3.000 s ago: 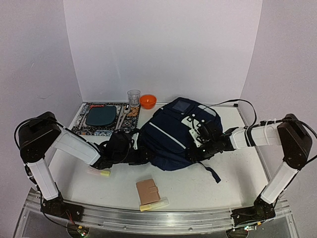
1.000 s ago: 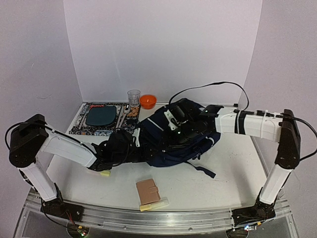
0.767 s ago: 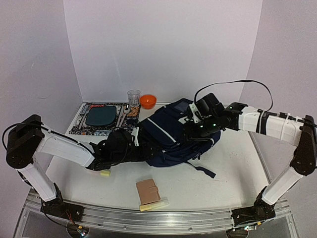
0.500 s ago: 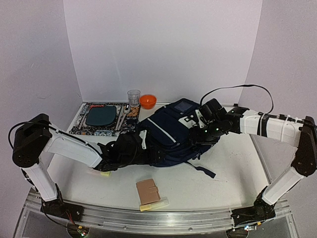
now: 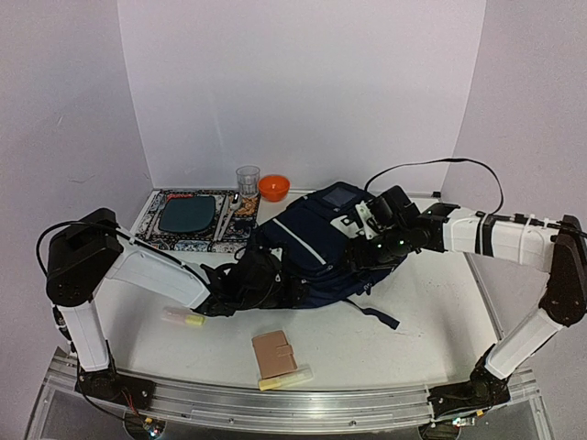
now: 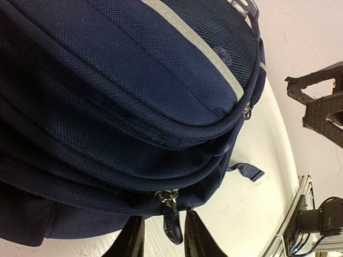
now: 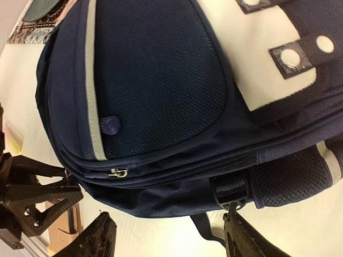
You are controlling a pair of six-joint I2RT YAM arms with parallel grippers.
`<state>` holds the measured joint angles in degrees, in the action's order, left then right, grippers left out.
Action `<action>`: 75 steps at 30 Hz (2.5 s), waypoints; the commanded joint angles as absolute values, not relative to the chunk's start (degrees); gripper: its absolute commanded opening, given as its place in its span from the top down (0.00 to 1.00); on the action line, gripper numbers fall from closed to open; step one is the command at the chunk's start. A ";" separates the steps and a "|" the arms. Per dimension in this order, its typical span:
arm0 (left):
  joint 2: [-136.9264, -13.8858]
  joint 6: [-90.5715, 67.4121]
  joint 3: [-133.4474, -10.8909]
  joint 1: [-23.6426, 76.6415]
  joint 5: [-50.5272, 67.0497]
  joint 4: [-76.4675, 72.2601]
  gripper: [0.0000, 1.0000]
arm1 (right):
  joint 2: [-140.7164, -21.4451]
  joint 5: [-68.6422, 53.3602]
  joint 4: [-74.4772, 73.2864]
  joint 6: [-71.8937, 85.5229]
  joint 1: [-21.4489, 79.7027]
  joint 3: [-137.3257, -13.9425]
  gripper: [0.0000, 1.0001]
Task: Pack the student bag
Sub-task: Pick up the second largest pocket of the bag, then hold the student bag at the center of the board, then unzip the second largest pocket of the student bag.
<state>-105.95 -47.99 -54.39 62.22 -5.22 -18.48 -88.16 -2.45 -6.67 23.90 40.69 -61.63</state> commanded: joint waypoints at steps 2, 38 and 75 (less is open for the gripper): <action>-104.39 -45.70 -56.69 62.40 -6.40 -17.18 0.97 | -88.03 -8.30 -1.46 15.30 41.67 -58.58 0.32; -92.43 -35.37 -62.05 50.82 2.05 0.54 1.00 | -83.84 1.80 9.42 -0.56 46.45 -46.04 1.00; -99.44 -28.78 -69.15 44.35 14.32 1.55 1.00 | -75.25 -1.42 -3.55 3.43 46.86 -62.66 0.10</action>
<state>-105.11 -26.62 -68.79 41.56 12.71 6.00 -67.73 -2.94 -5.17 4.02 44.94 -57.10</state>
